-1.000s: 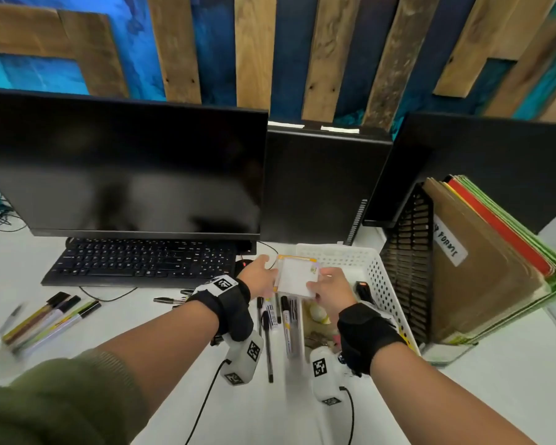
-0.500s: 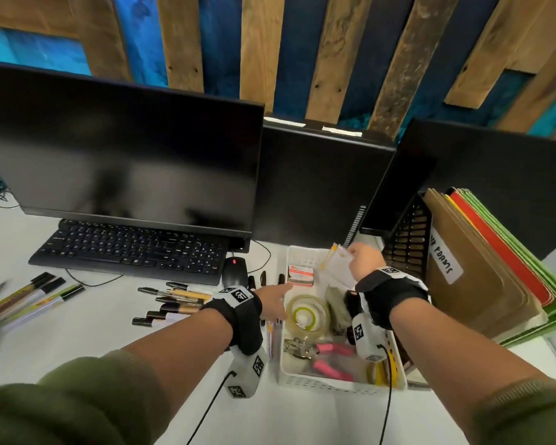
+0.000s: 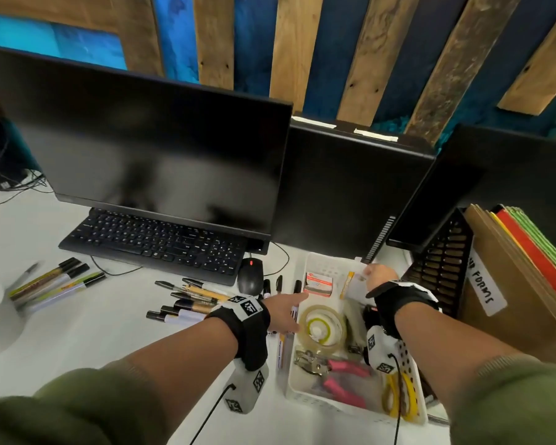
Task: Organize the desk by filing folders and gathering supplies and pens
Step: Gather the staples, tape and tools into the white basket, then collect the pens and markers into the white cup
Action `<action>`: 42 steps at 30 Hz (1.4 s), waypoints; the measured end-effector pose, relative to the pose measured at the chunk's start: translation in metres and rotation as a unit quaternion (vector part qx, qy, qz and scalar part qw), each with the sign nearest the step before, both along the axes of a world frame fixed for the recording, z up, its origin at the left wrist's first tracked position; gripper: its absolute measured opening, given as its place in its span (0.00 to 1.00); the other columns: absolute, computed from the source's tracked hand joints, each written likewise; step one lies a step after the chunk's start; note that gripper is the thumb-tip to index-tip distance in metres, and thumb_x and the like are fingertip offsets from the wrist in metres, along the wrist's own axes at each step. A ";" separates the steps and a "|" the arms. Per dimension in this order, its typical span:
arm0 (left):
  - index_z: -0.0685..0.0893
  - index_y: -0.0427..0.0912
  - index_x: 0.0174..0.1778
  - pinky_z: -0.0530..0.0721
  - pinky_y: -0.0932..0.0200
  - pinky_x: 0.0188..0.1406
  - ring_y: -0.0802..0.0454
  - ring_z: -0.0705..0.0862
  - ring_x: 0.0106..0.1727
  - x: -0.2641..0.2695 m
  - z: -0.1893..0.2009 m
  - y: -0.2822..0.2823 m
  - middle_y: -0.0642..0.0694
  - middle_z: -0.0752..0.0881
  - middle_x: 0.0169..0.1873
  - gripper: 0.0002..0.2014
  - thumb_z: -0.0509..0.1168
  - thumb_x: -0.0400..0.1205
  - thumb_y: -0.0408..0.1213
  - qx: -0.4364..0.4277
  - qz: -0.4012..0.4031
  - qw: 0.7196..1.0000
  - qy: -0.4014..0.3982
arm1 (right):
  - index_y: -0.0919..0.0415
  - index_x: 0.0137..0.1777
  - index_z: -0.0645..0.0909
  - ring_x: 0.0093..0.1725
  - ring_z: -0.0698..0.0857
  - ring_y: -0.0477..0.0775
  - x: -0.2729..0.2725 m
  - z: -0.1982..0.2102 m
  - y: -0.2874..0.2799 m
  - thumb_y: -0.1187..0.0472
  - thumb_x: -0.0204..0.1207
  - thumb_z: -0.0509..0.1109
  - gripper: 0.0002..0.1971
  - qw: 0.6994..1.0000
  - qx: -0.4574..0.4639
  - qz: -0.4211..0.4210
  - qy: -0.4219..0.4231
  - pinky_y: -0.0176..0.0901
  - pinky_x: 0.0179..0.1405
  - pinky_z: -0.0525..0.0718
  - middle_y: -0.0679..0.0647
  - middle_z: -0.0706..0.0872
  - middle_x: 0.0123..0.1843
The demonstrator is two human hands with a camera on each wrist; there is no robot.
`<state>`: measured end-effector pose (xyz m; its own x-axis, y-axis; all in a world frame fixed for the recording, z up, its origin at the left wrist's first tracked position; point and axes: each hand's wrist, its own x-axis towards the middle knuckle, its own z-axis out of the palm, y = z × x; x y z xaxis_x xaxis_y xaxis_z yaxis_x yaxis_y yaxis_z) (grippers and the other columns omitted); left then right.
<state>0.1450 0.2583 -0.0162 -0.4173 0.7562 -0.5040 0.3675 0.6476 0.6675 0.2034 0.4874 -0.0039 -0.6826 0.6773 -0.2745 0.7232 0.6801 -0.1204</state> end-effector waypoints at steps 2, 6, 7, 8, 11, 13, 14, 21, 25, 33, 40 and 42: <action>0.54 0.51 0.82 0.79 0.67 0.34 0.46 0.85 0.52 -0.001 0.000 0.001 0.44 0.71 0.76 0.37 0.65 0.80 0.33 -0.004 -0.008 1.000 0.005 | 0.64 0.67 0.78 0.66 0.80 0.61 0.000 -0.002 0.001 0.64 0.81 0.58 0.16 1.000 0.006 -0.001 -0.014 0.47 0.68 0.77 0.61 0.82 0.65; 0.54 0.53 0.82 0.81 0.62 0.45 0.54 0.80 0.46 -0.001 0.000 0.001 0.44 0.72 0.75 0.37 0.65 0.80 0.34 -0.012 -0.009 1.000 0.012 | 0.58 0.68 0.76 0.64 0.81 0.60 0.001 -0.006 -0.001 0.60 0.78 0.62 0.18 0.998 0.034 0.022 -0.046 0.49 0.67 0.78 0.59 0.82 0.64; 0.54 0.53 0.82 0.80 0.61 0.47 0.54 0.80 0.46 -0.001 0.000 0.001 0.43 0.73 0.74 0.37 0.65 0.80 0.34 -0.013 -0.008 1.000 0.012 | 0.58 0.69 0.74 0.65 0.80 0.61 0.002 -0.007 -0.002 0.59 0.78 0.61 0.19 0.997 0.047 0.027 -0.050 0.49 0.67 0.77 0.59 0.81 0.64; 0.53 0.53 0.82 0.80 0.61 0.47 0.54 0.81 0.46 -0.001 0.000 0.000 0.42 0.74 0.73 0.37 0.65 0.80 0.35 -0.014 -0.009 1.000 0.008 | 0.58 0.70 0.73 0.66 0.79 0.62 0.003 -0.006 -0.005 0.59 0.79 0.60 0.20 0.997 0.056 0.026 -0.052 0.50 0.68 0.76 0.60 0.79 0.65; 0.53 0.53 0.82 0.80 0.62 0.46 0.49 0.83 0.47 -0.001 0.000 0.000 0.40 0.75 0.73 0.37 0.65 0.80 0.34 -0.009 -0.009 1.000 -0.002 | 0.59 0.72 0.69 0.68 0.74 0.64 0.005 -0.007 -0.012 0.59 0.79 0.58 0.21 0.996 0.077 0.023 -0.044 0.52 0.69 0.73 0.61 0.75 0.67; 0.53 0.54 0.82 0.80 0.65 0.41 0.52 0.82 0.46 -0.001 -0.001 -0.001 0.43 0.72 0.75 0.37 0.65 0.80 0.34 0.001 -0.010 1.000 -0.005 | 0.59 0.73 0.67 0.69 0.72 0.64 0.005 -0.005 -0.018 0.58 0.79 0.59 0.22 0.996 0.080 0.019 -0.032 0.55 0.69 0.73 0.61 0.73 0.68; 0.54 0.54 0.82 0.80 0.68 0.38 0.52 0.82 0.45 -0.001 -0.002 -0.002 0.45 0.71 0.76 0.37 0.65 0.80 0.34 0.006 -0.012 1.000 -0.006 | 0.58 0.73 0.66 0.69 0.72 0.64 0.004 -0.003 -0.021 0.57 0.79 0.60 0.23 0.996 0.080 0.019 -0.028 0.56 0.69 0.74 0.61 0.73 0.69; 0.59 0.52 0.81 0.77 0.62 0.54 0.45 0.81 0.65 0.002 -0.005 -0.010 0.45 0.72 0.74 0.33 0.65 0.81 0.38 0.047 -0.004 0.997 0.054 | 0.61 0.69 0.71 0.68 0.72 0.65 -0.006 0.026 -0.049 0.67 0.75 0.59 0.21 0.994 0.068 0.082 -0.001 0.57 0.67 0.75 0.61 0.72 0.68; 0.68 0.48 0.76 0.76 0.58 0.63 0.47 0.79 0.64 -0.006 -0.002 -0.027 0.44 0.77 0.68 0.25 0.62 0.82 0.41 0.049 0.029 0.989 0.139 | 0.61 0.65 0.74 0.65 0.75 0.64 -0.013 0.039 -0.079 0.65 0.75 0.60 0.17 0.990 0.079 0.112 0.030 0.56 0.63 0.76 0.60 0.75 0.65; 0.78 0.45 0.68 0.74 0.56 0.67 0.47 0.77 0.67 -0.030 -0.009 -0.094 0.44 0.77 0.69 0.17 0.61 0.82 0.40 0.001 0.065 0.973 0.223 | 0.60 0.64 0.77 0.65 0.76 0.62 -0.026 0.045 -0.156 0.63 0.76 0.62 0.16 0.981 0.092 0.161 0.050 0.49 0.59 0.76 0.57 0.78 0.64; 0.80 0.41 0.64 0.78 0.54 0.63 0.43 0.80 0.64 -0.044 -0.017 -0.168 0.42 0.82 0.64 0.16 0.59 0.81 0.35 -0.026 0.144 0.959 0.242 | 0.62 0.60 0.79 0.61 0.80 0.62 -0.040 0.034 -0.238 0.63 0.78 0.61 0.13 0.965 0.050 0.254 0.031 0.49 0.55 0.78 0.60 0.81 0.60; 0.81 0.43 0.62 0.78 0.54 0.60 0.43 0.80 0.63 -0.052 -0.021 -0.192 0.41 0.82 0.62 0.15 0.59 0.80 0.36 -0.035 0.160 0.954 0.249 | 0.62 0.59 0.78 0.60 0.79 0.61 -0.047 0.030 -0.262 0.62 0.77 0.61 0.12 0.960 0.037 0.275 0.019 0.49 0.54 0.78 0.59 0.81 0.60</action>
